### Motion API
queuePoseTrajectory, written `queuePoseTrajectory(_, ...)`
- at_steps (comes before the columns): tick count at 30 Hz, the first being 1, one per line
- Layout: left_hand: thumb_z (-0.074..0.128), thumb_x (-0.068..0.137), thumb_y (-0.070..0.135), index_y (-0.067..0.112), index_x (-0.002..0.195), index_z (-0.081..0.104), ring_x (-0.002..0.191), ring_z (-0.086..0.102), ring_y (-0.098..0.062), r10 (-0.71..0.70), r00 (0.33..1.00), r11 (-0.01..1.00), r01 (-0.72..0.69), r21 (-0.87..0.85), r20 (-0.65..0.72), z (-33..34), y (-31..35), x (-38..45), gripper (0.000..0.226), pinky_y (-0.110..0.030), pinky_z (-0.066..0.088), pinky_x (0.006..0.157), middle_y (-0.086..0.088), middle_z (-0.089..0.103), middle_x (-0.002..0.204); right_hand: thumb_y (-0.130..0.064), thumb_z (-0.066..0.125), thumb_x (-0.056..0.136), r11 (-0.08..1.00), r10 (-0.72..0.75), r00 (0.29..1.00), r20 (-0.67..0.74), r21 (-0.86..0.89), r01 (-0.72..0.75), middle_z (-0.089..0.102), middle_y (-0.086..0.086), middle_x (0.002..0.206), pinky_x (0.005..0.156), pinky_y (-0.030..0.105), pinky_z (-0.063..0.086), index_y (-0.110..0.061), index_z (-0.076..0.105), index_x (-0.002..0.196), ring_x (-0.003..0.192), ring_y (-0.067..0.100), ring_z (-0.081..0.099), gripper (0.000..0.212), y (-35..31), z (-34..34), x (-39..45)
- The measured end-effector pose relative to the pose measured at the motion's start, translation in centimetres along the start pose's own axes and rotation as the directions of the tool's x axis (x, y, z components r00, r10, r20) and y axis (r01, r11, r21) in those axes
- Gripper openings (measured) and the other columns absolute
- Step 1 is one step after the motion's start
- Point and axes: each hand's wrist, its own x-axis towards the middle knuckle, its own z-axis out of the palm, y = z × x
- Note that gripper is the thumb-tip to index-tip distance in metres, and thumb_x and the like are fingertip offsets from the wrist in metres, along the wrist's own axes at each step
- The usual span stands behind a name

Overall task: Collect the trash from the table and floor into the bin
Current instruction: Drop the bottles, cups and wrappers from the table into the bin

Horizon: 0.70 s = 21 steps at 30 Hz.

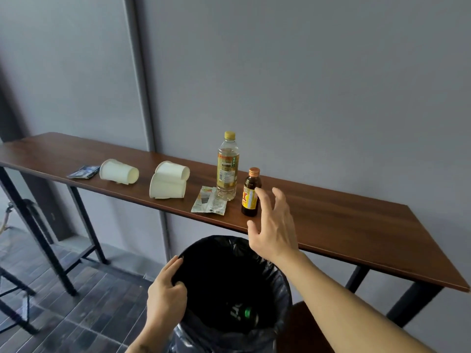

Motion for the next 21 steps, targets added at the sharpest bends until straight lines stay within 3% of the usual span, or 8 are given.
queuePoseTrajectory(4, 0.044, 0.082, -0.006, 0.033, 0.133, 0.065, 0.074, 0.072, -0.014, -0.025, 1.0, 0.999, 0.024, -0.035, -0.004, 0.1, 0.0, 0.8, 0.068, -0.026, 0.054, 0.053, 0.012, 0.064, 0.134, -0.035, 0.066, 0.083, 0.994, 0.097, 0.994, -0.057, 0.065, -0.093, 0.033, 0.015, 0.141, 0.089, 0.053, 0.053, -0.03, 0.015, 0.148, 0.119, 0.041, 0.051, 0.083, -0.6, 0.6, 5.9)
queuePoseTrajectory(9, 0.044, 0.081, -0.007, 0.03, 0.132, 0.066, 0.096, 0.071, -0.019, 0.023, 0.998, 0.999, -0.022, 0.031, -0.051, 0.7, 0.5, 1.1, 0.067, -0.026, 0.056, 0.063, 0.013, 0.06, 0.139, -0.026, 0.062, 0.092, 0.962, 0.168, 0.983, 0.075, 0.204, -0.18, 0.049, 0.015, 0.135, 0.087, 0.043, 0.05, -0.029, 0.01, 0.153, 0.113, 0.033, 0.059, 0.081, -0.9, 2.4, 8.8)
queuePoseTrajectory(12, 0.043, 0.08, -0.007, 0.028, 0.133, 0.066, 0.106, 0.069, -0.023, 0.048, 0.997, 0.998, -0.045, 0.044, -0.06, 0.9, 0.8, 1.0, 0.067, -0.038, 0.061, 0.082, 0.013, 0.061, 0.139, -0.022, 0.063, 0.089, 0.966, 0.047, 0.998, -0.046, 0.255, -0.034, 0.053, 0.008, 0.134, 0.088, 0.043, 0.053, -0.024, 0.021, 0.151, 0.113, 0.027, 0.061, 0.075, -1.1, 2.2, 7.5)
queuePoseTrajectory(15, 0.044, 0.081, -0.009, 0.025, 0.133, 0.066, 0.103, 0.07, -0.019, 0.057, 0.996, 0.998, -0.054, 0.039, -0.071, 0.9, 0.9, 0.8, 0.066, -0.024, 0.06, 0.074, 0.012, 0.06, 0.139, -0.024, 0.065, 0.087, 0.925, -0.103, 0.986, -0.131, 0.352, 0.144, 0.055, 0.0, 0.135, 0.087, 0.037, 0.052, -0.023, 0.027, 0.15, 0.113, 0.018, 0.059, 0.073, -2.2, 1.6, 3.9)
queuePoseTrajectory(16, 0.044, 0.08, -0.01, 0.024, 0.133, 0.066, 0.103, 0.07, -0.018, 0.055, 0.995, 0.998, -0.052, 0.037, -0.079, 0.9, 1.0, 0.7, 0.066, -0.021, 0.058, 0.072, 0.012, 0.06, 0.139, -0.025, 0.065, 0.087, 0.912, -0.164, 0.983, -0.088, 0.366, 0.185, 0.054, -0.002, 0.135, 0.087, 0.036, 0.052, -0.026, 0.027, 0.149, 0.113, 0.017, 0.059, 0.073, -2.7, 1.6, 2.2)
queuePoseTrajectory(18, 0.044, 0.08, -0.011, 0.023, 0.133, 0.066, 0.091, 0.072, -0.016, 0.044, 0.994, 0.999, -0.043, 0.012, -0.097, 0.9, 1.0, 0.6, 0.067, -0.017, 0.055, 0.061, 0.013, 0.061, 0.138, -0.028, 0.062, 0.086, 0.909, -0.273, 0.951, 0.146, 0.362, 0.205, 0.052, -0.003, 0.133, 0.087, 0.042, 0.053, -0.035, 0.023, 0.146, 0.111, 0.023, 0.06, 0.072, -3.6, 2.7, -1.0)
queuePoseTrajectory(21, 0.044, 0.08, -0.011, 0.023, 0.132, 0.067, 0.079, 0.072, -0.011, 0.025, 0.992, 0.999, -0.029, -0.032, -0.121, 0.8, 1.1, 0.4, 0.066, -0.017, 0.051, 0.05, 0.012, 0.063, 0.135, -0.03, 0.06, 0.086, 0.956, -0.26, 0.798, 0.543, 0.26, 0.135, 0.05, -0.002, 0.133, 0.091, 0.048, 0.05, -0.043, 0.018, 0.142, 0.112, 0.033, 0.06, 0.071, -3.6, 6.0, -4.2)
